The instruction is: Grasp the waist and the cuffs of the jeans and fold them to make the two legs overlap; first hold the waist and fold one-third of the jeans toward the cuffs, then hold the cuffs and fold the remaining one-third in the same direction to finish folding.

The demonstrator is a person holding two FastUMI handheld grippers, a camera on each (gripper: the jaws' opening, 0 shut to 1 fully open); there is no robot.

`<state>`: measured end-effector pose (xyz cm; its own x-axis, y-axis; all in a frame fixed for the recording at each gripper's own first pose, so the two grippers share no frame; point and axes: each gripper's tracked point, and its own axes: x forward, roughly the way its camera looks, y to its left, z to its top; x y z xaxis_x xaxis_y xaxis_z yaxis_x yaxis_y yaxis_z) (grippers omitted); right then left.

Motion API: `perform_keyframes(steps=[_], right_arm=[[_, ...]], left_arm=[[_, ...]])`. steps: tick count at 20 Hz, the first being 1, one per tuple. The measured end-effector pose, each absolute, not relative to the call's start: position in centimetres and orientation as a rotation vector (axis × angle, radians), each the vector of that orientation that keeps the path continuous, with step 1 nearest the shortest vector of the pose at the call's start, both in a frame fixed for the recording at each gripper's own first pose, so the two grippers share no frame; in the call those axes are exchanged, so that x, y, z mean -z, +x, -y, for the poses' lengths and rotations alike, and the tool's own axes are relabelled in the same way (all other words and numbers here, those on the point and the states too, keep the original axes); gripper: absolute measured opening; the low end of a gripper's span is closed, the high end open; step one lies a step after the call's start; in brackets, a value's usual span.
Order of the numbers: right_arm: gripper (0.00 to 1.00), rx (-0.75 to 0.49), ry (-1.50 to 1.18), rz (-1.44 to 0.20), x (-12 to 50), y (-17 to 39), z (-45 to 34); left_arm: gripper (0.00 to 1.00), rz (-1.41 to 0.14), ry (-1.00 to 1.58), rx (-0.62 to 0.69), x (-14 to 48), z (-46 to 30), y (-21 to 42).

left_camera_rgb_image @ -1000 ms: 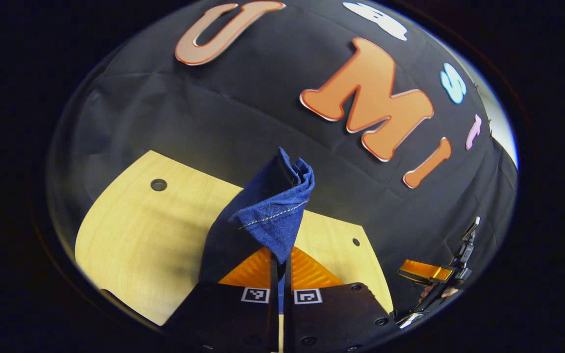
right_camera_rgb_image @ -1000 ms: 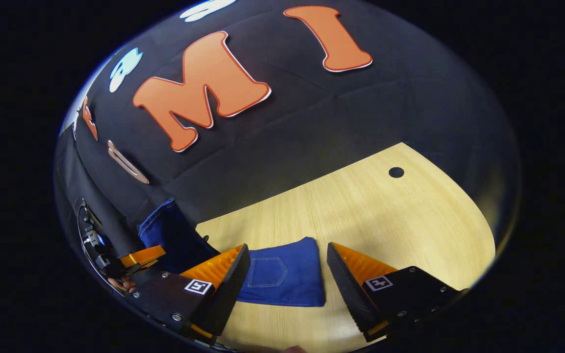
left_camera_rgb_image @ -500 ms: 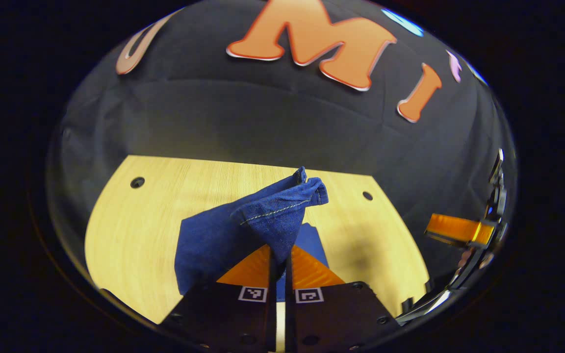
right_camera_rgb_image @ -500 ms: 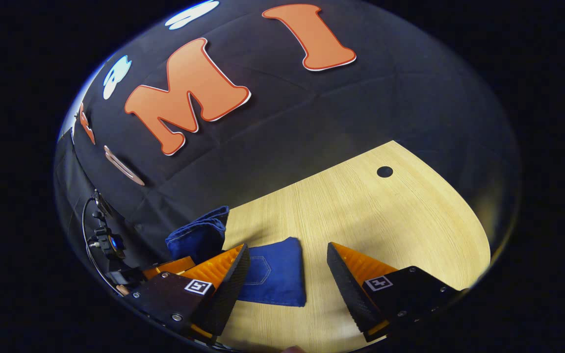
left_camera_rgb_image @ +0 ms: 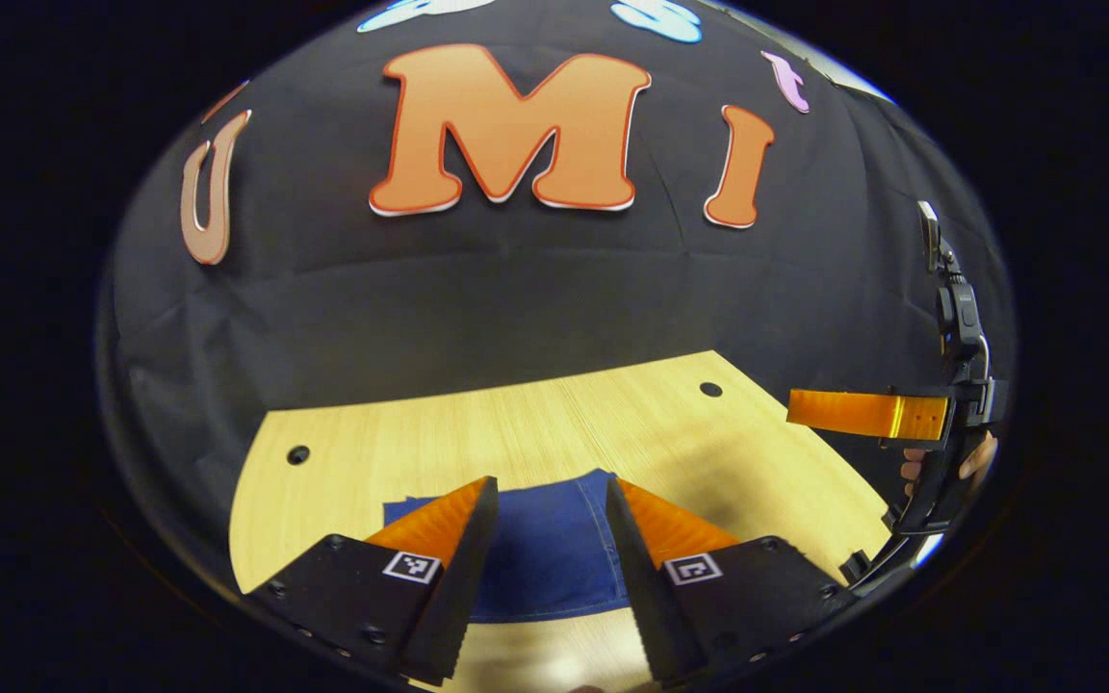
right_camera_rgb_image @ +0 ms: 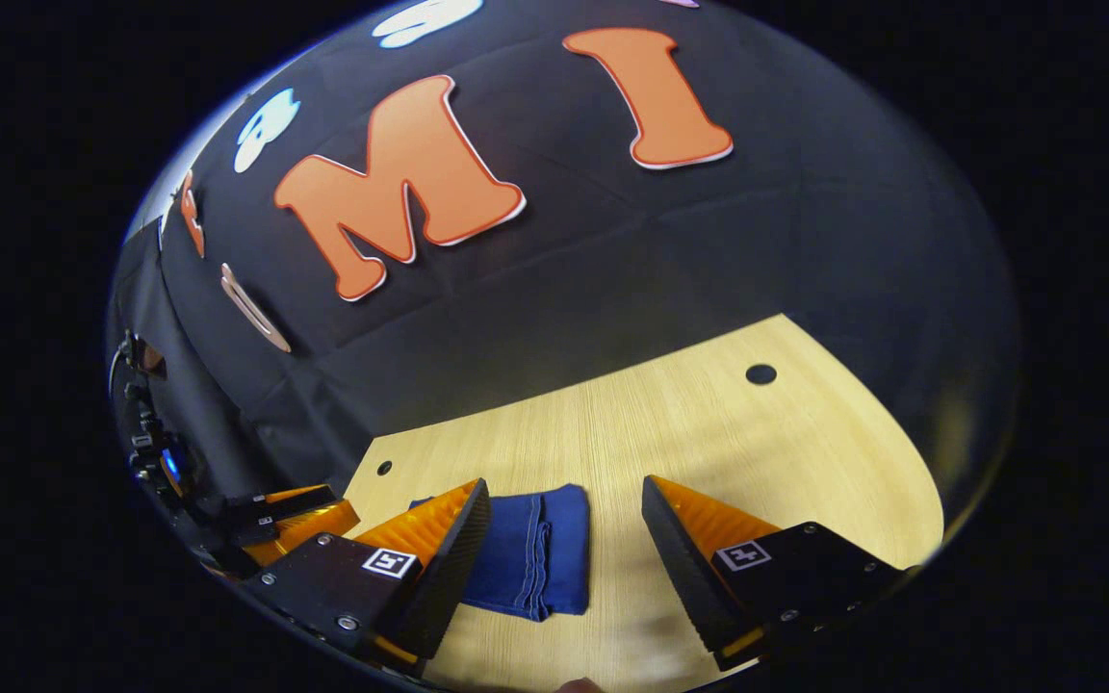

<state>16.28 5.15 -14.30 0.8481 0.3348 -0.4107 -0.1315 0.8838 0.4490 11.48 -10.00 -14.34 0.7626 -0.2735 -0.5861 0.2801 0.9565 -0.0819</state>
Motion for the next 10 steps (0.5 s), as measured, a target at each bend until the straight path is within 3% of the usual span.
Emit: perform_keyframes(steps=[4, 10], right_arm=[[0.97, -0.245, 0.333, -0.336, 10.2, 16.5, -5.6], [1.0, -0.277, 0.238, -0.09, 4.0, 15.7, -7.3]], left_arm=[[0.84, -0.503, 0.018, 0.215, 11.1, 7.4, 12.3], [0.86, -0.257, -0.08, 0.11, 5.7, 4.1, 12.0]])
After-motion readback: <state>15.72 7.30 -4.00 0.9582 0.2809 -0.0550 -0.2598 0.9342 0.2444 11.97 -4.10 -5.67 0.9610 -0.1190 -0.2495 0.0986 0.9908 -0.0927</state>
